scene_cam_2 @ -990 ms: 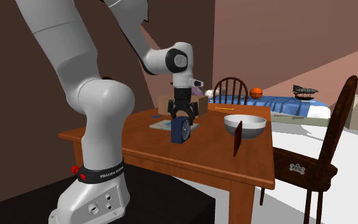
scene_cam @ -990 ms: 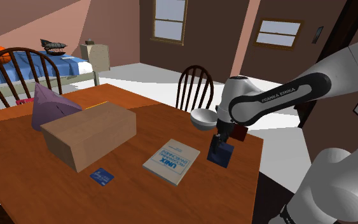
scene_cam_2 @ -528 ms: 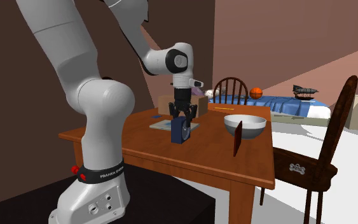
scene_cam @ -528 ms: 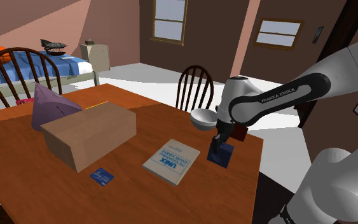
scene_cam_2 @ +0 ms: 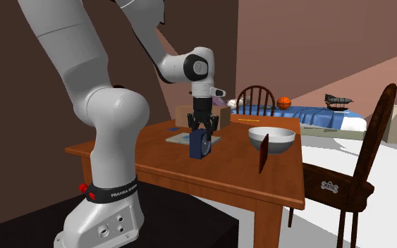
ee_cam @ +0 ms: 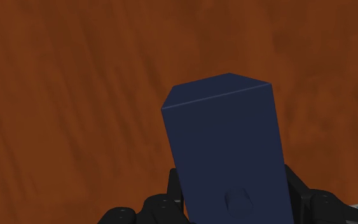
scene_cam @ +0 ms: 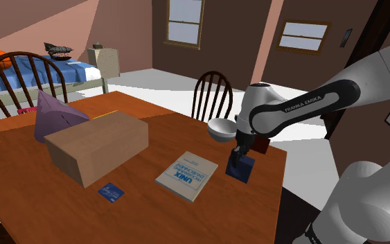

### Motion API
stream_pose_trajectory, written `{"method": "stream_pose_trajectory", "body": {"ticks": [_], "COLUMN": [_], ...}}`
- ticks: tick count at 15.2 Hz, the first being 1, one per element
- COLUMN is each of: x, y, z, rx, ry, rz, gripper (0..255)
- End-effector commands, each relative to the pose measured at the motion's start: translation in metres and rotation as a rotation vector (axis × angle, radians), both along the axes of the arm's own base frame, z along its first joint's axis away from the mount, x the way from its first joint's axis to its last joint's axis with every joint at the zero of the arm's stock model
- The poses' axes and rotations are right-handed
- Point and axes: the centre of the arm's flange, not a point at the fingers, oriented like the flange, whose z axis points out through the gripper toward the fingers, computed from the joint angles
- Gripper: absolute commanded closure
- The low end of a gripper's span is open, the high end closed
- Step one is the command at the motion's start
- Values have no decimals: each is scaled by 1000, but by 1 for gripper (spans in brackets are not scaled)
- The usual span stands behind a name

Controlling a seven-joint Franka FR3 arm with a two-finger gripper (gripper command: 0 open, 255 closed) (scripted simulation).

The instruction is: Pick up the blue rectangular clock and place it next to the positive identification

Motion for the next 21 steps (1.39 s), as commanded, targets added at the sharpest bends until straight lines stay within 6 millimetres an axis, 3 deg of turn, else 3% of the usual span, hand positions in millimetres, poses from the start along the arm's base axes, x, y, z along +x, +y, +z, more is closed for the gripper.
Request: {"method": "stream_pose_trajectory", "body": {"ticks": [1, 21], "x": [0, 0], "y": [0, 0], "z": [0, 105], "rx": [0, 0], "ry": [1, 1], "rz": [0, 0], "gripper": [255, 255]}}
